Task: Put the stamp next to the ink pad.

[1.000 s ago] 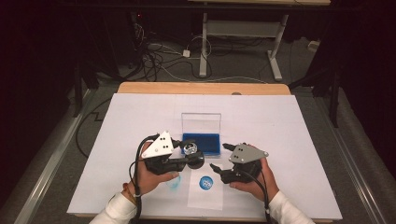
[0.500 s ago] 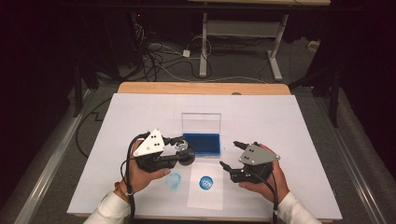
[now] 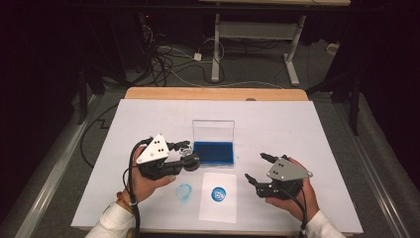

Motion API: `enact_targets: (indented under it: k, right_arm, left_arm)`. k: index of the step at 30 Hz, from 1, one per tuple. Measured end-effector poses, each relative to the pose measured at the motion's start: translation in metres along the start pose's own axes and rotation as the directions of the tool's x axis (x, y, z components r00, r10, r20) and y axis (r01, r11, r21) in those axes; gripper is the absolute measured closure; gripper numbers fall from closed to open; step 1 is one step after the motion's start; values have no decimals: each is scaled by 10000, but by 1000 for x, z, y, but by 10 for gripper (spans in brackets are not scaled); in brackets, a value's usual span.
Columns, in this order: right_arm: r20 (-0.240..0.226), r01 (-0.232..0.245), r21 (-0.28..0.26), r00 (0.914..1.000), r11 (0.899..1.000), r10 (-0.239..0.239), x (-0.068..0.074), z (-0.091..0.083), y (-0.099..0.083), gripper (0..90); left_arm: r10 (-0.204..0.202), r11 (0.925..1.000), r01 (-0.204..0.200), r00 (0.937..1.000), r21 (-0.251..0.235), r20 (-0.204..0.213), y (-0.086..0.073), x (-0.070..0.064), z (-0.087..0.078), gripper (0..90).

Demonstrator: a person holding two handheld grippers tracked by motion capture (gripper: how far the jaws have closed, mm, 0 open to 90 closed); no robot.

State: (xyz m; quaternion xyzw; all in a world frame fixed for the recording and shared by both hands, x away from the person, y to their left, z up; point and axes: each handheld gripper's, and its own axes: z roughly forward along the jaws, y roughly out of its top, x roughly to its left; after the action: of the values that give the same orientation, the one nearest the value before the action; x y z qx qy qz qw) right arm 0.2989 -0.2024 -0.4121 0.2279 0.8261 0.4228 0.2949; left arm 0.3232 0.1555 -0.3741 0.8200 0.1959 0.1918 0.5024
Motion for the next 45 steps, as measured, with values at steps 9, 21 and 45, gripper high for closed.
enact_targets:
  k: [9, 21, 45]
  right_arm:
    - [403, 105, 70, 9991, 9999, -108, 1, -14, -18, 235]
    - [844, -127, 409, 9964, 9991, 92, -5, -25, -37, 229]
    - [1033, -419, 690, 9941, 9967, 346, -7, -33, -51, 230]
  left_arm:
    - [-46, 10000, 46, 9997, 5, -227, 1, 4, -3, 547]
    - [49, 10000, -48, 9999, 79, -152, 6, 5, 3, 547]
    - [-299, 9959, 356, 9972, 829, -683, 1, 38, 13, 547]
